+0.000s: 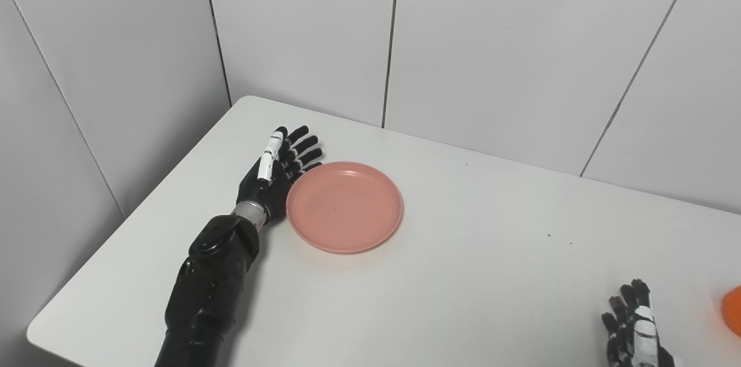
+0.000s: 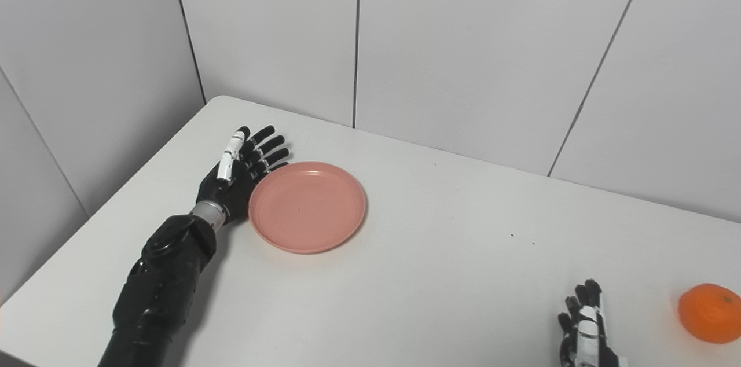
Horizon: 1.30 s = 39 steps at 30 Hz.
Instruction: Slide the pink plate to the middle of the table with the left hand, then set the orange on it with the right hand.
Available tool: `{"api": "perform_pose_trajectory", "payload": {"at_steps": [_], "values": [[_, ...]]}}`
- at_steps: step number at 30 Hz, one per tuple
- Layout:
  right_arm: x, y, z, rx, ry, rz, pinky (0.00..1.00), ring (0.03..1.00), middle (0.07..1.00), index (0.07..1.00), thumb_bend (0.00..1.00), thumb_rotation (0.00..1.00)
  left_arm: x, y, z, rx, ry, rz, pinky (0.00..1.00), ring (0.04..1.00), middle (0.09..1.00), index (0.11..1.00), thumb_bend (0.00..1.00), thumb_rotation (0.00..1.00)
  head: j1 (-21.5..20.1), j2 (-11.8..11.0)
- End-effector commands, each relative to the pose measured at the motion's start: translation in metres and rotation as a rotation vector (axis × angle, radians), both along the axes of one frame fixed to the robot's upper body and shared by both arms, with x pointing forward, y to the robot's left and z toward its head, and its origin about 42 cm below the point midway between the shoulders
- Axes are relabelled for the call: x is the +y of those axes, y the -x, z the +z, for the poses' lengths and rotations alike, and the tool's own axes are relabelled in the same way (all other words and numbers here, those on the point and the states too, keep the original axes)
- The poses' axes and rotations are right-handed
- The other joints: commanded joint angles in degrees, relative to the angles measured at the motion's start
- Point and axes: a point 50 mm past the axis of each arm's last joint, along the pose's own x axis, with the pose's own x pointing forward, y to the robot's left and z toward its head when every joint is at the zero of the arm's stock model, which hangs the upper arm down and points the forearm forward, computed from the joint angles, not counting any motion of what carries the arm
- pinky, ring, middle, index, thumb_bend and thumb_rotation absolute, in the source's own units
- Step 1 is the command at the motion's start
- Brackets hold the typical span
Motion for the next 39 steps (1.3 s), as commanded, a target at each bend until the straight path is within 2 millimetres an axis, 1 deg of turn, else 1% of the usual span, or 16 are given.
{"api": "perform_pose_trajectory", "payload": {"at_steps": [1,8,14,20,25,34,39], "values": [[0.001,-0.004,0.012,-0.058,-0.003,0.002,1.00,0.996,1.000,1.000,0.16,1.00,-0.011,-0.009,0.014,-0.028,-0.002,-0.030,0.85,0.866,0.873,0.855,0.34,1.00,-0.2,0.2],[0.002,-0.003,0.011,-0.067,0.011,0.005,1.00,0.992,1.000,1.000,0.17,1.00,-0.028,-0.005,0.012,-0.009,0.010,-0.045,0.86,0.871,0.876,0.865,0.36,1.00,-1.0,0.6],[0.004,-0.003,0.012,-0.059,0.005,0.006,1.00,0.993,1.000,1.000,0.19,1.00,-0.040,-0.001,0.011,-0.003,0.002,-0.064,0.84,0.855,0.864,0.851,0.35,1.00,-1.4,0.7],[0.006,-0.004,0.011,-0.065,0.011,0.003,1.00,0.989,1.000,1.000,0.19,1.00,-0.057,0.005,0.007,0.001,0.014,-0.091,0.85,0.857,0.864,0.850,0.35,1.00,-2.2,1.0],[0.008,-0.004,0.011,-0.061,0.009,0.005,1.00,0.989,1.000,1.000,0.20,1.00,-0.071,0.009,0.003,0.007,0.027,-0.116,0.86,0.867,0.870,0.852,0.33,1.00,-3.3,1.3],[0.012,-0.003,0.012,-0.064,0.017,0.004,1.00,0.984,0.999,1.000,0.20,1.00,-0.085,0.011,0.002,0.007,0.031,-0.161,0.87,0.875,0.878,0.858,0.33,1.00,-4.7,1.8],[0.014,-0.004,0.011,-0.069,0.026,0.005,1.00,0.982,0.998,1.000,0.21,1.00,-0.097,0.012,0.001,0.016,0.034,-0.185,0.86,0.864,0.871,0.852,0.34,1.00,-5.7,2.3]]}}
